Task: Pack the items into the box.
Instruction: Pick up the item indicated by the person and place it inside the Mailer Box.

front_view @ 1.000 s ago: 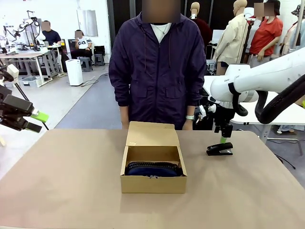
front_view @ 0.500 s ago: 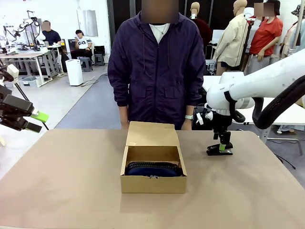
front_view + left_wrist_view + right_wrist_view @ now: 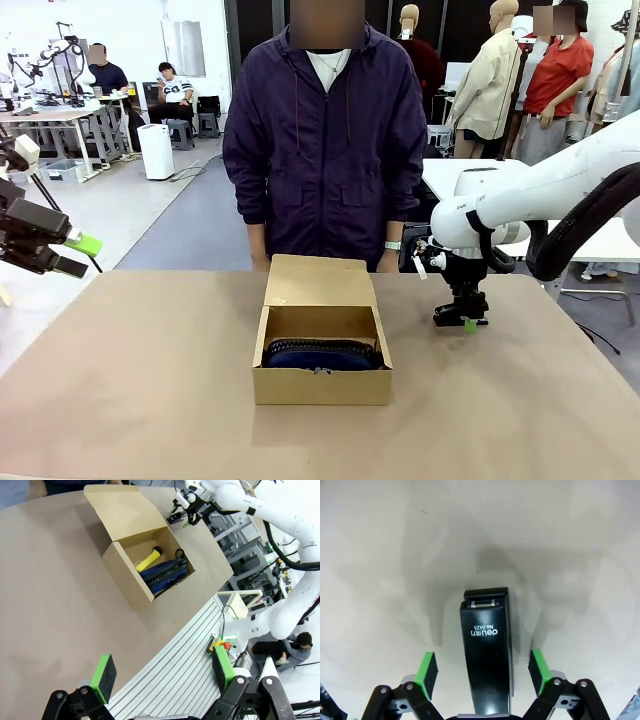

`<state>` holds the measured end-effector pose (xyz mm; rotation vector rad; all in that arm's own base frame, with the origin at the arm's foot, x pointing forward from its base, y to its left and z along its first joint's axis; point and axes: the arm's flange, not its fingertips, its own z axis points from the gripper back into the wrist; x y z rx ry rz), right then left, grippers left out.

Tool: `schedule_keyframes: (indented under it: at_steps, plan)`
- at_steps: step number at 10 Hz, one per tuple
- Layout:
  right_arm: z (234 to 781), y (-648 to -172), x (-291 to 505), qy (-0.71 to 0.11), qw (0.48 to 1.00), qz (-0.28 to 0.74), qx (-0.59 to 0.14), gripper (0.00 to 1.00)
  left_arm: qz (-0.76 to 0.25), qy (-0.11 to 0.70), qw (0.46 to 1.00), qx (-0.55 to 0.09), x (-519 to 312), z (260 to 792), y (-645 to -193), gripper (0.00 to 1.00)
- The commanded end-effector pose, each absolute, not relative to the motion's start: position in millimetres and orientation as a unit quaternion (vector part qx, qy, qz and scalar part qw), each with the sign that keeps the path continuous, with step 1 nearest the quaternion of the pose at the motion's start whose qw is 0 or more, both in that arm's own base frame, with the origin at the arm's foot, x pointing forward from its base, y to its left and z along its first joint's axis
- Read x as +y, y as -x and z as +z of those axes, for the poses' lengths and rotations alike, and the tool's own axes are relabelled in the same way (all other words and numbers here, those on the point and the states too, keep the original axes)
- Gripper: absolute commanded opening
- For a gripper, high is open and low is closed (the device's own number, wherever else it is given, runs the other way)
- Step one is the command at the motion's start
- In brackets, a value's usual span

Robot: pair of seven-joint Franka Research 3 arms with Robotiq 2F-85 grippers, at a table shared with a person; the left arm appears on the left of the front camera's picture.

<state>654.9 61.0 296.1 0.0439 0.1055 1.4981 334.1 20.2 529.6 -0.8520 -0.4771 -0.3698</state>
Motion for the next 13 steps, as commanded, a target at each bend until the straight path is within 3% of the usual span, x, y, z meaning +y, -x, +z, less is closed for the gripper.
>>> schedule_keyframes:
  at_steps: [1, 9, 13]
  plan:
    - [302.3, -653.0, 60.2, -0.020, 0.741, 0.668, 0.057, 0.00, -0.180, 0.407, 0.867, -0.225, 22.2, 530.5, -332.7, 1.00]
    - [313.1, -656.4, 54.9, -0.050, 0.765, 0.637, 0.081, 0.00, -0.180, 0.407, 0.867, -0.225, 22.2, 530.5, -332.7, 1.00]
    - [420.9, -631.7, 27.3, -0.040, 0.784, 0.616, 0.065, 0.00, -0.180, 0.407, 0.867, -0.225, 22.2, 530.5, -332.7, 1.00]
